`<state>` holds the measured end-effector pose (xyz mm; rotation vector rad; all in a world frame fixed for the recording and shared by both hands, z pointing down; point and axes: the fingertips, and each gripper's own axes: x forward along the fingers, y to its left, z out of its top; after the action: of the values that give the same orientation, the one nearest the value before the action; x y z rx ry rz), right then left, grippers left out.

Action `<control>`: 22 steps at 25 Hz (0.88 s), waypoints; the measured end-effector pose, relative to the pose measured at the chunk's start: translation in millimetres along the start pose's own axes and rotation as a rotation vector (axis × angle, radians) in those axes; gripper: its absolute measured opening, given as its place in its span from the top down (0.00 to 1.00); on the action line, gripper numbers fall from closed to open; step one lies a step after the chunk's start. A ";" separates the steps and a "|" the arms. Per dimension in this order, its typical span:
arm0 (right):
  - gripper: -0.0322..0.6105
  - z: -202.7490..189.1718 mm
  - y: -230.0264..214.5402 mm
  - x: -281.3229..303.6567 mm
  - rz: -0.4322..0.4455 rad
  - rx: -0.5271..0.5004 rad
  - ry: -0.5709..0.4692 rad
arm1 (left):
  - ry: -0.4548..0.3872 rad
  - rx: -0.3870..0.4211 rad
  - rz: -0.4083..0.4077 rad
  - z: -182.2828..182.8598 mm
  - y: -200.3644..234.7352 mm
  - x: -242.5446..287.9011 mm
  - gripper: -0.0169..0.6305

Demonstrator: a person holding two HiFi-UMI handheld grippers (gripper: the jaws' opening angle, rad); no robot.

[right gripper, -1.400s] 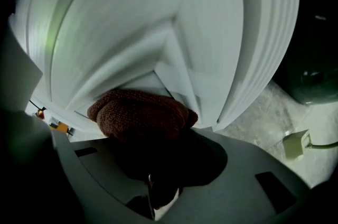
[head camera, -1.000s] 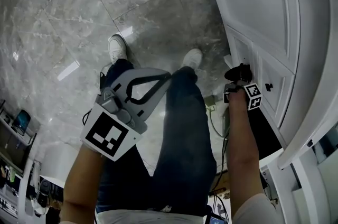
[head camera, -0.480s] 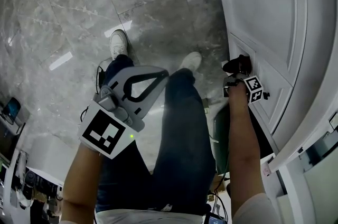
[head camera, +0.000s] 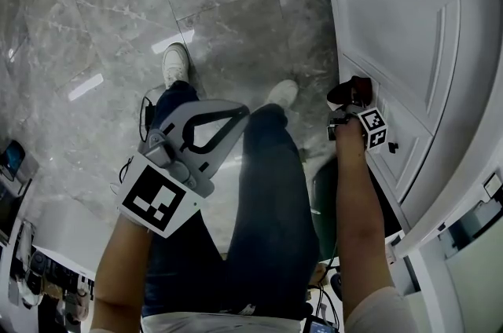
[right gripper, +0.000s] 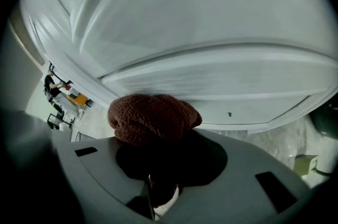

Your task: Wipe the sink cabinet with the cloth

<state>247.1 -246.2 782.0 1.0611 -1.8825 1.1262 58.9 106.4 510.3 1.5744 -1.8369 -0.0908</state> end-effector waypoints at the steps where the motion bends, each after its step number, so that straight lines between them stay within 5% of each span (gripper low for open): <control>1: 0.80 -2.3 -0.6 -1.4 0.005 -0.006 0.003 | 0.000 0.002 -0.003 0.0 -0.8 1.0 0.96; 11: 0.80 -53.7 -34.3 36.1 -0.027 0.058 0.088 | 0.041 0.049 -0.012 -14.4 12.2 21.7 0.96; 17: 0.80 -40.2 -69.6 64.3 -0.096 0.119 0.002 | 0.065 0.082 -0.014 -27.2 25.6 44.1 0.96; 22: 0.80 -34.8 -73.8 62.2 -0.055 0.143 -0.037 | 0.096 0.089 -0.039 -28.6 20.8 56.9 0.96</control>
<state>291.4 -254.1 874.2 1.2128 -1.8114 1.2326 56.4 72.0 567.8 1.6473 -1.7574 0.0484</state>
